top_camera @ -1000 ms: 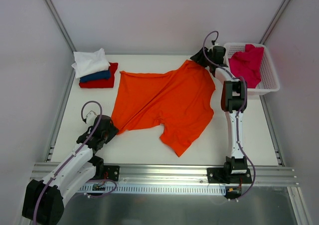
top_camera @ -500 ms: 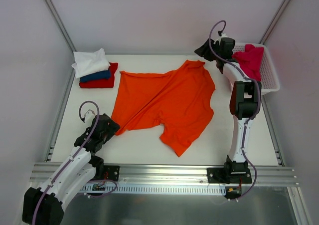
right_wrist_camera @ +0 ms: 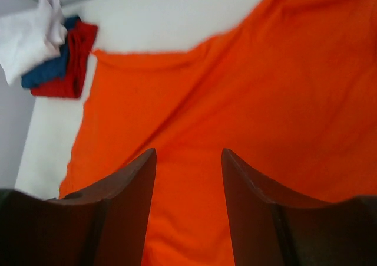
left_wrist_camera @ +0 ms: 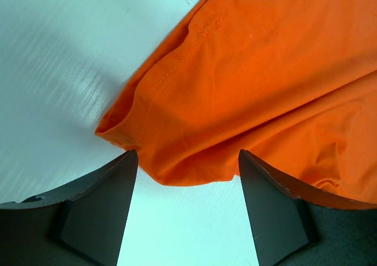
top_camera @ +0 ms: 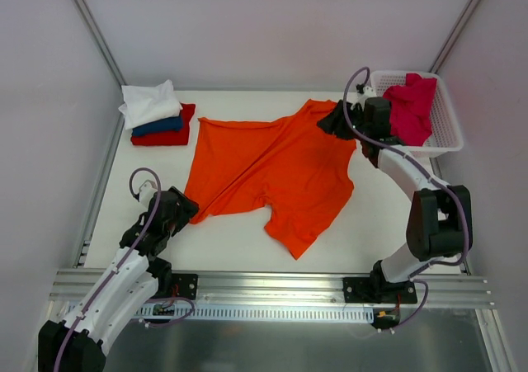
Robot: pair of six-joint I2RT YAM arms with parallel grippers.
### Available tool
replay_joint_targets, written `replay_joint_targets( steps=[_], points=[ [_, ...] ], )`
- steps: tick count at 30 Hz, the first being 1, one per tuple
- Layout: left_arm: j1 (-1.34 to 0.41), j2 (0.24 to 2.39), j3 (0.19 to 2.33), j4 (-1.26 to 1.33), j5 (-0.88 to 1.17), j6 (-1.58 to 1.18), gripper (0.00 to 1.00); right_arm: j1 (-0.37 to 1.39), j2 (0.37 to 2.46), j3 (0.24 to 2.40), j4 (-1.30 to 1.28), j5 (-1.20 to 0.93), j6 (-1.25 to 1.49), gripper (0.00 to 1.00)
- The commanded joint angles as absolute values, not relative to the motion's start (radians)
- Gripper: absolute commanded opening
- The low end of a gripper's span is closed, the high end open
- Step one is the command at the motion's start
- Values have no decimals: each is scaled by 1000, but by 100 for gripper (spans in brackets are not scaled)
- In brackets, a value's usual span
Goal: Fold and stack the t-shirts
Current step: Flatten out the tshirt
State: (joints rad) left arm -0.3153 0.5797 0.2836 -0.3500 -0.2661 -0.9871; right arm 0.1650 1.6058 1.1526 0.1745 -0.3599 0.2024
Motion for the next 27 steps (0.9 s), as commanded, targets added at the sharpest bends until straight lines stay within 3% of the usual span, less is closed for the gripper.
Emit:
replay_joint_targets(
  steps=[1,14,27],
  points=[
    [-322,571,310,-364,-255,-963,70,199,1476,1019,164,-310,166,52],
    [-324,601,345,-362,-273,-948,69,388,1054,672,28,-86,158,53],
    [-322,660,371,-344,-296,-930,68,667,879,439,-24,69,258,53]
  ],
)
